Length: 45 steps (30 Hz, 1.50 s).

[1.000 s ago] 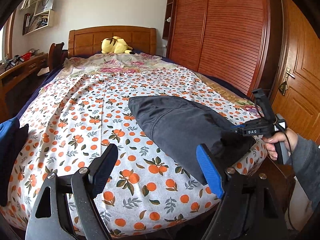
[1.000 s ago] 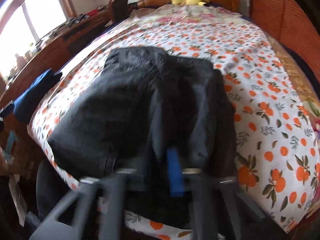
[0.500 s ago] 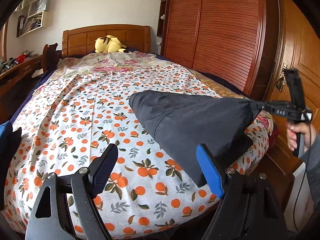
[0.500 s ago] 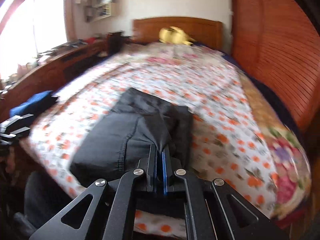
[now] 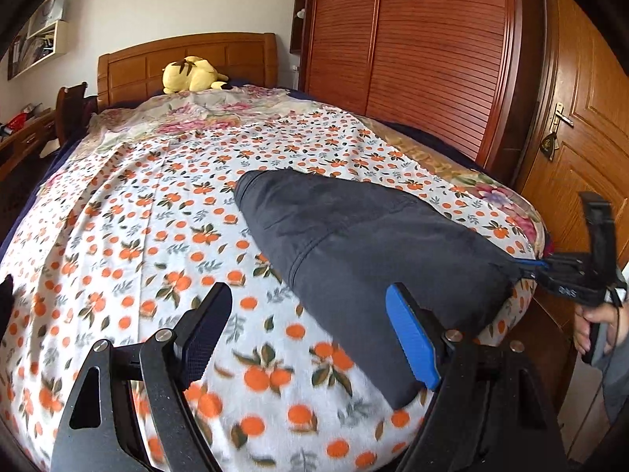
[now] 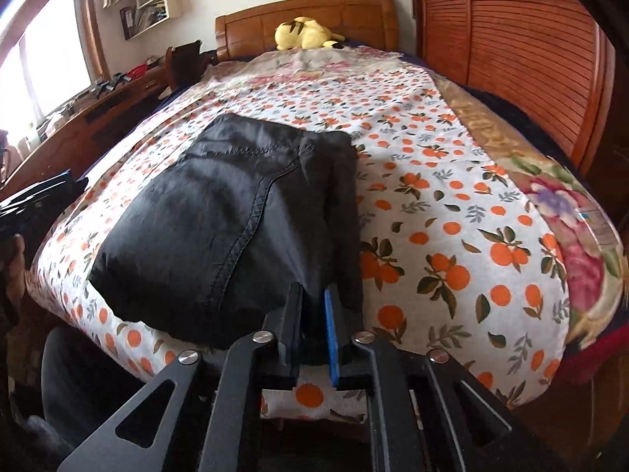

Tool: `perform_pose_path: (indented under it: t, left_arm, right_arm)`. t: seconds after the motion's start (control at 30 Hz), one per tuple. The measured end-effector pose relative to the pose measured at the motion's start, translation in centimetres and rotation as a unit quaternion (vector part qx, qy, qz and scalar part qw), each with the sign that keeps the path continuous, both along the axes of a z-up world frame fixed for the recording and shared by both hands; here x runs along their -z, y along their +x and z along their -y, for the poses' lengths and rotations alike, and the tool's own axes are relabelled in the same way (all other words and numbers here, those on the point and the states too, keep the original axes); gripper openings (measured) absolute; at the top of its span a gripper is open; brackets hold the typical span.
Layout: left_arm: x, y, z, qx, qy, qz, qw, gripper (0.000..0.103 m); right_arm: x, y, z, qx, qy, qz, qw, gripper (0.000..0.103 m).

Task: Fold large clothes

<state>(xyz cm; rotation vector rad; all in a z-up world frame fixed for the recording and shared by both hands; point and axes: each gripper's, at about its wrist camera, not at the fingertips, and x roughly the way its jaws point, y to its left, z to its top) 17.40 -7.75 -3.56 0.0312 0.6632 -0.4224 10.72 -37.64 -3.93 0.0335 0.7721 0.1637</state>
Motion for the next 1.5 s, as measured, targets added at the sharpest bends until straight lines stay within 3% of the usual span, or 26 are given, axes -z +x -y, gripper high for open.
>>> perform_pose_path:
  t: [0.1,0.17,0.27,0.6,0.8,0.97,1.27,1.43,1.47,1.5]
  left_arm:
    - [0.2,2.3,0.8,0.007,0.002,-0.003,1.0,0.081]
    - [0.4,4.1,1.1,0.011,0.003,-0.005,0.9999,0.081]
    - [0.8,6.5,1.4,0.015,0.007,-0.005,0.9998,0.081]
    - [3.6,14.4,1.5,0.004,0.018,-0.022,0.9996,0.081]
    - [5.3,17.2,0.8,-0.006,0.021,-0.037,0.9991,0.081]
    - [6.8,19.2,0.7,-0.003,0.021,-0.06,0.998,0.073]
    - [8.6,22.2,0.6,-0.005,-0.016,-0.098,0.9951,0.073]
    - [9.8,23.3,0.4,-0.005,-0.043,-0.121,0.9917,0.072]
    - [9.9,23.4,0.3,0.0,-0.054,-0.127,0.9905,0.062]
    - [10.0,23.6,0.3,0.002,-0.061,-0.133,0.9892,0.06]
  right_arm:
    - [-0.2,-0.7,0.4,0.02,-0.007,-0.003,1.0,0.024]
    - [-0.6,-1.3,0.7,0.034,-0.009,0.0,0.999,0.04]
    - [-1.0,-1.9,1.7,0.047,0.019,-0.003,0.999,0.05]
    - [-0.2,1.1,1.2,0.041,0.05,-0.01,0.998,0.055]
    - [3.7,3.4,0.6,0.043,0.047,-0.083,0.995,0.065]
    - [5.3,3.2,0.2,0.049,0.073,-0.111,0.99,0.065]
    - [6.5,4.3,0.2,0.031,0.095,-0.118,0.988,0.064]
    - [6.8,4.7,-0.4,0.01,0.112,-0.098,0.989,0.043]
    - [6.8,4.6,-0.5,0.007,0.111,-0.094,0.989,0.037]
    - [6.7,4.6,-0.5,0.004,0.109,-0.088,0.99,0.034]
